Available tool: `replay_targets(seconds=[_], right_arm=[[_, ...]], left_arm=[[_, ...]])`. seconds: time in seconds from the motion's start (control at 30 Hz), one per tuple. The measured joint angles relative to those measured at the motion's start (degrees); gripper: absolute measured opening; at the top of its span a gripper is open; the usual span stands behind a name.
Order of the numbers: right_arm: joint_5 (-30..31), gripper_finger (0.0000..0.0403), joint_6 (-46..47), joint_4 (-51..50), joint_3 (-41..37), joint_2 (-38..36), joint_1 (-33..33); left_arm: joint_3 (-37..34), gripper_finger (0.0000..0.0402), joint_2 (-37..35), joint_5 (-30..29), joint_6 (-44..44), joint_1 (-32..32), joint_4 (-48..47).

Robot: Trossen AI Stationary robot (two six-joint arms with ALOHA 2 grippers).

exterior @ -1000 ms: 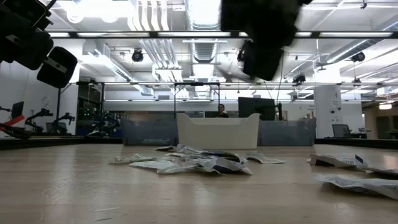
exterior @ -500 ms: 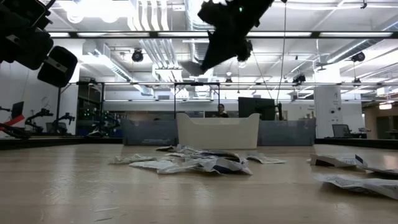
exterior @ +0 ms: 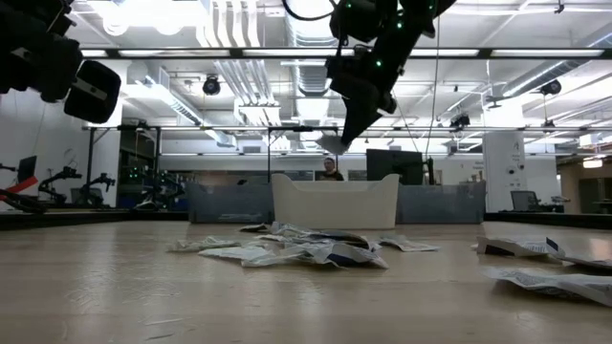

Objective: Pick & Place First Aid Supplies
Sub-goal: Put the blue alcohol pad into the white bin

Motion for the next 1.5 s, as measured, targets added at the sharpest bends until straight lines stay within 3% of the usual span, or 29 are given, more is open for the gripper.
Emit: replay_targets(seconds=[0.13,0.3,0.57,0.7,0.9,1.07,1.2,1.37,1.5], right_arm=[[-2.7,0.0008,-1.1,0.1,-0.9,0.0,-1.4],[-3.2,0.0008,-1.1,0.2,-2.5,0.0,-1.5],[-6.6,0.001,1.7,0.5,-4.2,0.0,-1.7],[-7.1,0.0032,2.3,0.7,-4.5,0.1,-1.7],[-7.2,0.0088,5.2,0.5,-4.6,0.1,-1.7],[-17.1,0.012,8.8,-3.4,-2.2,-1.9,-0.7],[-23.9,0.013,12.6,-9.2,-1.4,-4.0,2.2],[-23.6,0.013,13.8,-20.7,-1.5,-6.6,9.1],[-23.5,0.0122,16.9,-23.8,-2.5,-6.5,15.1]], left_arm=[[0.0,0.0094,-2.1,0.0,2.6,2.3,0.1],[0.0,0.0094,-5.5,2.4,4.7,10.8,-0.2],[0.0,0.0094,-7.7,23.7,5.6,28.9,-2.1],[0.0,0.0094,-7.6,32.5,4.1,34.5,-2.6],[0.0,0.0094,-7.6,35.1,4.3,35.3,-2.6],[-1.1,0.0094,-7.6,35.1,4.3,35.2,-2.7],[-1.9,0.0094,-7.5,35.0,4.1,35.2,-3.6],[-1.9,0.0094,-7.5,35.0,2.2,35.2,-4.1],[-1.9,0.0094,-7.6,35.0,2.2,35.2,-4.1]])
